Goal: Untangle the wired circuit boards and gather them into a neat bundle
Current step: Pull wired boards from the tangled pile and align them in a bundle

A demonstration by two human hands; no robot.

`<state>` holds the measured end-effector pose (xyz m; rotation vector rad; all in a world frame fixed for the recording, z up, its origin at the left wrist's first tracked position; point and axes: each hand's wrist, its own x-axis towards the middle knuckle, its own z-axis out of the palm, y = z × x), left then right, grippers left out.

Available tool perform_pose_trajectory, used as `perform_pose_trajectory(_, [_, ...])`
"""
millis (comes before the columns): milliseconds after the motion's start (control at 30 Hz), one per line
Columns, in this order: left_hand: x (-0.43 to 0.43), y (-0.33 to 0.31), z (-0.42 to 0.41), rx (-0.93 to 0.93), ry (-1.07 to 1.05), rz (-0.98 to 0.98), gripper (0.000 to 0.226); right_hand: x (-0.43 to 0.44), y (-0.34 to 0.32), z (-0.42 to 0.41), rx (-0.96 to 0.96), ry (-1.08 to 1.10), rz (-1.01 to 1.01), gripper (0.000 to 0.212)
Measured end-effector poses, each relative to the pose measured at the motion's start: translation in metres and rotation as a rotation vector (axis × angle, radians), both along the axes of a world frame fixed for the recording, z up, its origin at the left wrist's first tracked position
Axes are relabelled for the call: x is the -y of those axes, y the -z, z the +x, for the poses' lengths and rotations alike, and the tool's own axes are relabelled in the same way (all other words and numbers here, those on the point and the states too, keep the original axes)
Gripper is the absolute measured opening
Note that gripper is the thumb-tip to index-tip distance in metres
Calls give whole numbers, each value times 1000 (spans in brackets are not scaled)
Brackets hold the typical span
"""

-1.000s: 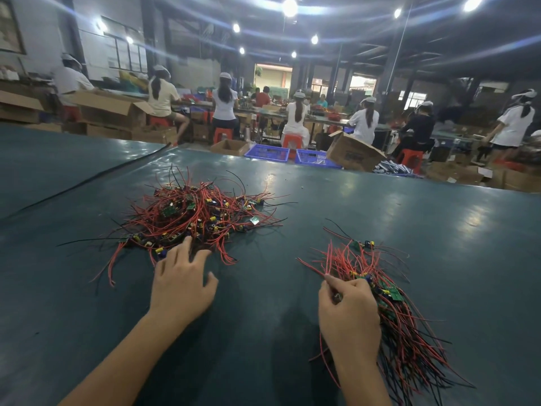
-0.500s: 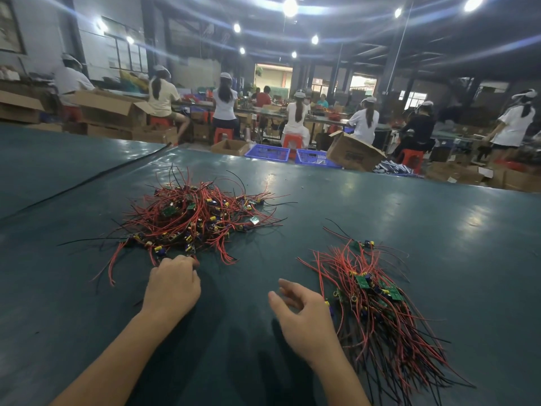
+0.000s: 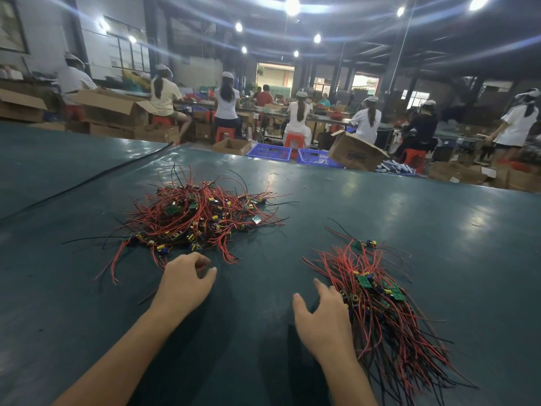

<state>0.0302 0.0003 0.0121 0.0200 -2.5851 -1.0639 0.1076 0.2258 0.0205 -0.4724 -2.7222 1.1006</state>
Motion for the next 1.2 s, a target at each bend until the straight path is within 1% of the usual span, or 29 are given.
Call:
perform_pose_trajectory(67, [-4,-2,1,-15,8,37,4,1,0,1,6,0,-6,62])
perform_pose_trajectory(133, [-11,-4,6,-30,43,84,14,2,-1,1,-14,-5,-13,61])
perform_pose_trajectory(200, [-20,-6,14,-91,104,117,17,5,0,0,-97,-23,-74,57])
perform_pose_trajectory(300, [-39,-11,30,-191,233,144,15,16,-1,-2,-241,-69,-307,40])
perform_pose_trajectory(400, [-58,-14,47,-240,378,161,16,29,-4,-3,-202,-131,-641,18])
perform_pose_trajectory(433, [-63,-14,52,-254,441,165,16,31,-5,-2,-181,-155,-739,17])
perform_pose_trajectory(467, [-68,-13,57,-257,501,169,16,33,-7,-1,-170,-167,-789,20])
perform_pose_trajectory(567, [-76,-10,64,-231,640,204,16,29,-11,1,-174,-117,-790,30])
perform_pose_trajectory(633, [-76,-10,67,-203,695,248,4,26,-12,1,-185,-72,-800,26])
perform_pose_trajectory(667, [-76,-11,68,-197,691,294,7,25,-13,1,-191,-49,-827,21])
perform_pose_trajectory(733, [-74,-14,68,-185,610,442,26,24,-14,1,-221,8,-869,16])
perform_pose_trajectory(767, [-74,-17,66,-157,540,544,33,22,-15,1,-243,33,-873,18])
perform_pose_trajectory(800, [-73,-20,61,-90,458,667,40,21,-15,1,-268,53,-887,23])
perform_pose_trajectory(867, [-70,-24,50,144,320,884,49,18,-16,1,-306,72,-957,27])
perform_pose_trajectory(933, [-68,-23,45,356,307,918,40,19,-17,2,-340,60,-1016,26])
perform_pose_trajectory(967, [-69,-22,45,421,334,917,34,20,-19,3,-345,42,-1039,26])
perform_pose_trajectory(1033, [-70,-19,47,475,405,956,29,21,-23,5,-324,-2,-1115,31])
perform_pose_trajectory(1100, [-71,-20,48,475,458,1036,28,20,-26,6,-272,-42,-1202,36])
perform_pose_trajectory(1200, [-71,-21,50,377,478,1173,26,21,-28,7,-205,-42,-1306,35])
